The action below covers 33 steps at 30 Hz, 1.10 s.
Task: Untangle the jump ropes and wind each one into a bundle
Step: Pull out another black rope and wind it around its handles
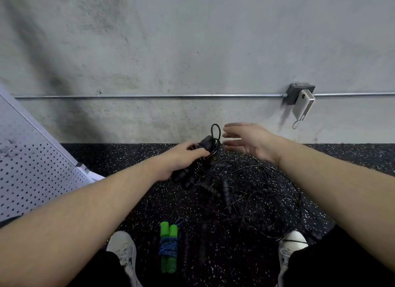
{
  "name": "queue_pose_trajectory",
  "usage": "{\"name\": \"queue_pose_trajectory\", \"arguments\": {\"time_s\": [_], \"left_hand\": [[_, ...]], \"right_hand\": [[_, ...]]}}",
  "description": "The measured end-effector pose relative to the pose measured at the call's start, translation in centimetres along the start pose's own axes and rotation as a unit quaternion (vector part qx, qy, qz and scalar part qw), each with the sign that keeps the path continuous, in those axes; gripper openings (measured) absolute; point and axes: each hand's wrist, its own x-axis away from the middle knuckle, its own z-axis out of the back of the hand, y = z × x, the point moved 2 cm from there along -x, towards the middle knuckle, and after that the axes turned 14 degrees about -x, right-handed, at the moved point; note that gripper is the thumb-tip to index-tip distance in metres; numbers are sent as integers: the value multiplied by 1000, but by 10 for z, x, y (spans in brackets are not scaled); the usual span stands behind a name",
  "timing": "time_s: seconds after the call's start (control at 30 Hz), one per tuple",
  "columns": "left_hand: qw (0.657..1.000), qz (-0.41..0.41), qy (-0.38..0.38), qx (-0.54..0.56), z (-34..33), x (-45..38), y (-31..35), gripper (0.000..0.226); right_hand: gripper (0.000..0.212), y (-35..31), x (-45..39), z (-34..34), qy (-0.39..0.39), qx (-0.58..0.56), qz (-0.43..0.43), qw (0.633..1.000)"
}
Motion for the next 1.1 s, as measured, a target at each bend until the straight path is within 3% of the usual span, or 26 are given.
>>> {"name": "queue_pose_trajectory", "arguments": {"time_s": [0.23, 0.4, 0.57, 0.77, 0.87, 1.1], "left_hand": [[983, 58, 59, 161, 12, 23, -40, 33], [979, 107, 109, 138, 14, 52, -99, 22], [972, 184, 131, 69, 6, 66, -168, 36], [965, 241, 100, 14, -4, 50, -230, 45], [962, 258, 85, 15, -16, 36, -255, 35], [948, 302, 61, -79, -60, 6, -319, 54]], "right_hand": [[30, 32, 11, -22, -135, 175, -93, 971], [29, 58, 16, -56, -197, 286, -109, 931], [28, 88, 12, -95, -262, 374, -90, 885], [26, 137, -10, -116, -280, 437, -76, 851], [26, 163, -28, -114, -266, 444, -88, 851], [23, 221, -59, -99, -240, 425, -132, 863]]}}
